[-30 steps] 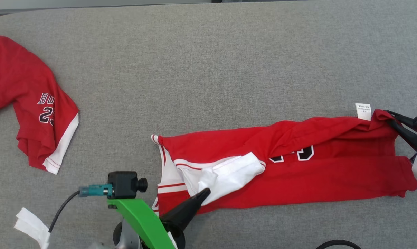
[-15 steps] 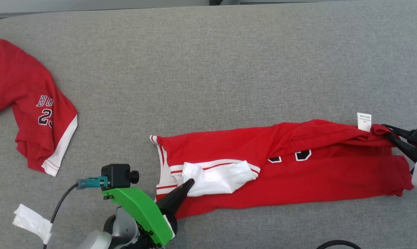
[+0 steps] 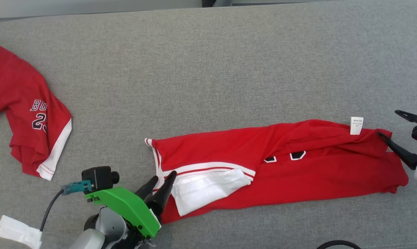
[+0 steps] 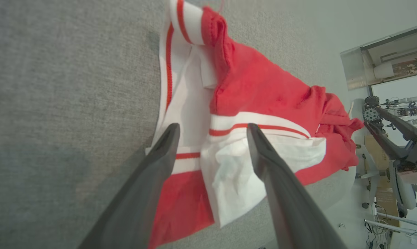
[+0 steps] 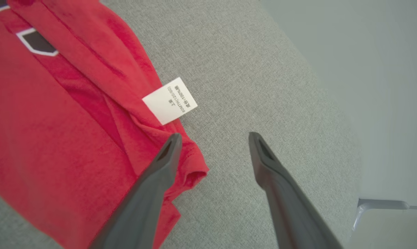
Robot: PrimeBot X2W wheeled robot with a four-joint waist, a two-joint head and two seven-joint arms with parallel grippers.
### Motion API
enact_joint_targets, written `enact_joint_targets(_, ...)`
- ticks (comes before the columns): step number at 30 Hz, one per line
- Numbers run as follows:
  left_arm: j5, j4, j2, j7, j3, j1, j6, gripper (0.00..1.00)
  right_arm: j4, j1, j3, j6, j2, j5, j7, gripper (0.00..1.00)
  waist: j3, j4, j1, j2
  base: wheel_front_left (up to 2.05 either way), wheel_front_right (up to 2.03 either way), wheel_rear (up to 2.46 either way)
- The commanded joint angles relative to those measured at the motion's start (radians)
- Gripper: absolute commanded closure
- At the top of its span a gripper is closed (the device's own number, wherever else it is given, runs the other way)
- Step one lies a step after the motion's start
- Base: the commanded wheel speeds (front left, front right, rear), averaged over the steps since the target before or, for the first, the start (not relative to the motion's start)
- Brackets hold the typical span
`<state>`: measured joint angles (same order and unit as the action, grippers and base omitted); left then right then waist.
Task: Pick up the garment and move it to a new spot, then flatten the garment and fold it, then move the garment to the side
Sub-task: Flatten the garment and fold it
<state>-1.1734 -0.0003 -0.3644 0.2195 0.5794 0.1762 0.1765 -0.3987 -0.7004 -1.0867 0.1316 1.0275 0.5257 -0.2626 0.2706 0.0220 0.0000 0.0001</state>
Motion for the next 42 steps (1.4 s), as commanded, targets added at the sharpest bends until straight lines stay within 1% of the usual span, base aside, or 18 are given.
enact_joint_targets(1,0.024,-0.004,-0.010,-0.025,-0.013,0.010,0.006,0.00,-0.007,0.017,0.020,-0.002,-0.003,0.000,-0.003,0.00,-0.006,-0.001,0.0000,-0.0001,0.00,0.00,0.00)
enact_joint_targets(3,0.058,-0.021,-0.021,-0.068,-0.018,0.016,-0.006,0.00,-0.005,0.033,0.068,-0.002,-0.009,0.023,-0.003,0.00,-0.014,0.000,0.0000,-0.0001,0.00,0.00,0.00)
enact_joint_targets(5,0.105,-0.041,-0.027,-0.123,-0.025,0.014,-0.003,0.00,-0.004,0.059,0.149,-0.002,-0.014,0.037,-0.003,0.00,-0.025,0.003,0.0000,-0.0001,0.00,0.00,0.00)
enact_joint_targets(6,0.168,-0.064,-0.045,-0.192,-0.037,0.012,0.013,0.00,-0.003,0.100,0.252,-0.002,-0.032,0.041,-0.003,0.00,-0.037,0.002,0.0000,-0.0001,0.00,0.00,0.00)
enact_joint_targets(9,0.235,-0.086,-0.048,-0.287,-0.048,-0.014,0.036,0.00,0.016,0.184,0.458,-0.002,-0.087,0.032,-0.003,0.00,-0.062,0.001,0.0000,-0.0001,0.00,0.00,0.00)
enact_joint_targets(11,0.269,-0.098,-0.050,-0.351,-0.066,-0.032,0.046,0.00,0.037,0.253,0.619,-0.002,-0.150,0.016,-0.003,0.00,-0.075,-0.004,0.0000,-0.0001,0.00,0.00,0.00)
enact_joint_targets(14,0.322,-0.086,-0.058,-0.429,-0.088,-0.059,0.065,0.00,0.102,0.382,0.840,-0.002,-0.274,-0.024,-0.003,0.00,-0.092,-0.008,0.0000,-0.0001,0.00,0.00,0.00)
enact_joint_targets(15,0.352,-0.080,-0.061,-0.448,-0.089,-0.065,0.070,0.00,0.129,0.430,0.896,-0.002,-0.312,-0.041,-0.003,0.00,-0.097,-0.008,0.0000,-0.0001,0.00,0.00,0.00)
enact_joint_targets(17,0.386,-0.070,-0.048,-0.471,-0.108,-0.085,0.079,0.00,0.188,0.510,1.000,-0.002,-0.394,-0.076,-0.003,0.00,-0.106,-0.008,0.0000,-0.0001,0.00,0.00,0.00)
enact_joint_targets(19,0.431,-0.060,-0.039,-0.481,-0.123,-0.107,0.075,0.00,0.229,0.593,1.096,-0.002,-0.481,-0.111,-0.003,0.00,-0.114,-0.007,0.0000,-0.0001,0.00,0.00,0.00)
enact_joint_targets(21,0.473,-0.056,-0.012,-0.486,-0.157,-0.130,0.070,0.00,0.260,0.658,1.172,-0.002,-0.565,-0.146,-0.003,0.00,-0.119,-0.006,0.0000,-0.0001,0.00,0.00,0.00)
enact_joint_targets(24,0.555,-0.076,0.039,-0.485,-0.229,-0.176,0.048,0.00,0.291,0.732,1.238,-0.002,-0.659,-0.204,-0.003,0.00,-0.125,-0.002,0.0000,-0.0001,0.00,0.00,0.00)
enact_joint_targets(27,0.639,-0.084,0.086,-0.484,-0.293,-0.217,0.009,0.00,0.303,0.779,1.292,-0.002,-0.746,-0.241,-0.003,0.00,-0.133,0.001,0.0000,-0.0001,0.00,0.00,0.00)
enact_joint_targets(30,0.706,-0.067,0.127,-0.484,-0.343,-0.262,-0.025,0.00,0.295,0.808,1.345,-0.002,-0.813,-0.253,-0.003,0.00,-0.143,0.003,0.0000,-0.0001,0.00,0.00,0.00)
enact_joint_targets(31,0.706,-0.067,0.127,-0.484,-0.343,-0.262,-0.025,0.00,0.295,0.808,1.345,-0.002,-0.813,-0.253,-0.003,0.00,-0.143,0.003,0.0000,-0.0001,0.00,0.00,0.00)
enact_joint_targets(36,0.793,-0.053,0.200,-0.484,-0.408,-0.279,-0.084,0.00,0.245,0.818,1.399,-0.002,-0.882,-0.300,-0.003,0.00,-0.152,0.012,0.0000,-0.0001,0.00,0.00,0.00)
enact_joint_targets(39,0.832,-0.043,0.235,-0.484,-0.443,-0.293,-0.118,0.00,0.189,0.787,1.397,-0.002,-0.896,-0.308,-0.003,0.00,-0.154,0.008,0.0000,-0.0001,0.00,0.00,0.00)
enact_joint_targets(42,0.859,-0.034,0.255,-0.484,-0.473,-0.303,-0.147,0.00,0.102,0.753,1.357,-0.002,-0.881,-0.293,-0.003,0.00,-0.156,0.006,0.0000,-0.0001,0.00,0.00,0.00)
